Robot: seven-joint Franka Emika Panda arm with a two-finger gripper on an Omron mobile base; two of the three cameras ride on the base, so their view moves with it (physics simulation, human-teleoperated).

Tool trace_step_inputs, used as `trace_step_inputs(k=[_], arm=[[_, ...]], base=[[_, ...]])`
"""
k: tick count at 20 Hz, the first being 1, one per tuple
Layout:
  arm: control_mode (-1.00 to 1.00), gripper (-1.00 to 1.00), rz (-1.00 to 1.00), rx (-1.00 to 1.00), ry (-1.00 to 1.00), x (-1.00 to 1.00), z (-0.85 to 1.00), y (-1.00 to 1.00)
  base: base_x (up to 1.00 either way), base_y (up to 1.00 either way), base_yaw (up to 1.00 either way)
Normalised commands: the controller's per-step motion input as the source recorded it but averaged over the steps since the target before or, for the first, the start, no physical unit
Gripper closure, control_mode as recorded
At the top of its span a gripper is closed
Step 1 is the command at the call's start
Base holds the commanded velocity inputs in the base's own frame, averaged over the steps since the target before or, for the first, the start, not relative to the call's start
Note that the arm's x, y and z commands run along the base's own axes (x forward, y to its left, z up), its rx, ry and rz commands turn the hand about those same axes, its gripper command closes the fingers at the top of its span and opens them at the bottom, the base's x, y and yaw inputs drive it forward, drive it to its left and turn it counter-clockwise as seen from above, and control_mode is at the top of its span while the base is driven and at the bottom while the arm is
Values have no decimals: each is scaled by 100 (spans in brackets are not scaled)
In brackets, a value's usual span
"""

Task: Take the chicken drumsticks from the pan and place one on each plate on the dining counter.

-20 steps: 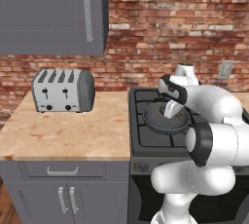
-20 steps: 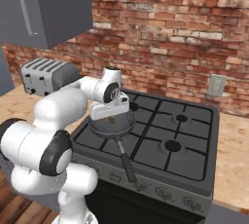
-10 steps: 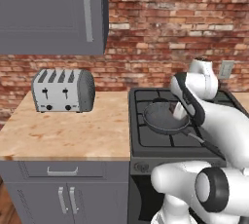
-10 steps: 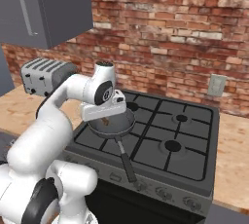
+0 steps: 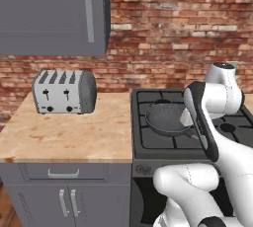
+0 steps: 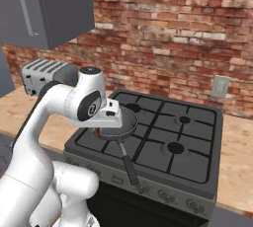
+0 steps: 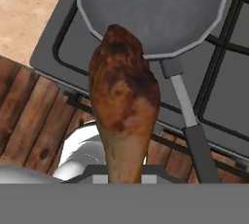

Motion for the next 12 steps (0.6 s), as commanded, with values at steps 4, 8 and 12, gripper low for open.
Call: trace_step_inputs(k=[4,8,12], arm=[[-100,100,-15,-6,-1,-55,18,0],[-100,100,0,0,0,-21,0,0],[-100,100,0,0,0,0,0,0]], base=[[0,0,0],[0,0,0],[0,0,0]])
